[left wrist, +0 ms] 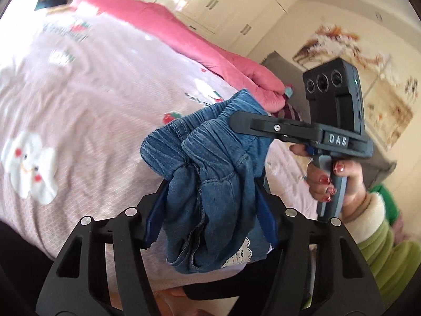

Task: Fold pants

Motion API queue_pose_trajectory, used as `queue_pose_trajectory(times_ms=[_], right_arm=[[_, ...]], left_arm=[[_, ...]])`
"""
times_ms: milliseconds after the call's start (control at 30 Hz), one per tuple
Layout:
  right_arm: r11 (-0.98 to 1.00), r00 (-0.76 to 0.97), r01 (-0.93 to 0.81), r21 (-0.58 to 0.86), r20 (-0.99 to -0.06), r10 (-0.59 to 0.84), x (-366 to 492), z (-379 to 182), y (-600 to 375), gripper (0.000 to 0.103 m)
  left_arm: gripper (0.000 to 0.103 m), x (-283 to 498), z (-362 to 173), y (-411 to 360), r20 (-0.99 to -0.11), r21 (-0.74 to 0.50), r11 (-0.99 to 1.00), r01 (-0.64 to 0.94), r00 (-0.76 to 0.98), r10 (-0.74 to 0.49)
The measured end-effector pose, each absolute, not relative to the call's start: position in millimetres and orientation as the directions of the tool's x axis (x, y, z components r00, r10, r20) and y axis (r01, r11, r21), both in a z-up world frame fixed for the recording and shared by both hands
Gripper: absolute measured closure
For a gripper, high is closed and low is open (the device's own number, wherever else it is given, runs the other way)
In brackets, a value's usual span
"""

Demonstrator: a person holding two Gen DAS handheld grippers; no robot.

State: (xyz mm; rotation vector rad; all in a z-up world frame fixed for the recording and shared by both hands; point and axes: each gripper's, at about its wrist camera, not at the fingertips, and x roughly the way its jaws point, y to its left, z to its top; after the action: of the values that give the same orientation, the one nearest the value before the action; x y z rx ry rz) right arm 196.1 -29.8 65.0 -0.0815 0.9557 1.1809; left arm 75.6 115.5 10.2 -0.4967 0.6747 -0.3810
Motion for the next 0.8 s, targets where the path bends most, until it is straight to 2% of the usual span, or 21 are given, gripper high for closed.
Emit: queue_pose_trajectory(times_ms=[133, 333, 533, 700, 800], right_arm=[[0.456, 0.079, -0.79, 0.409, -0.671, 0.737, 200, 62, -54, 0.067], [0.496, 0.112, -0.766, 0.409, -0.675, 0.729, 201, 50, -92, 0.067], [0.542, 0.139, -0.717, 0.439, -0.671, 0.728, 205, 32, -131, 0.061], [0.561, 0.171, -0.682, 0.469, -0.644, 0.746, 196, 26, -164, 0.05], [0.576, 0.194, -0.663, 0.478, -0.633, 0.749, 188, 24, -179, 0.049]], left_arm=[[0.05, 77, 13, 77, -0.535, -0.445, 0.868, 0.222, 0.712, -0.456], [0.05, 87, 5, 27, -0.58, -0.368, 0.885, 0.286, 0.673, -0.459], [0.05, 91, -2, -3, -0.613, -0.298, 0.904, 0.307, 0.664, -0.428], [0.035, 84, -12, -31, -0.633, -0.236, 0.906, 0.352, 0.652, -0.419], [0.031, 77, -18, -45, -0.642, -0.202, 0.899, 0.388, 0.641, -0.42]])
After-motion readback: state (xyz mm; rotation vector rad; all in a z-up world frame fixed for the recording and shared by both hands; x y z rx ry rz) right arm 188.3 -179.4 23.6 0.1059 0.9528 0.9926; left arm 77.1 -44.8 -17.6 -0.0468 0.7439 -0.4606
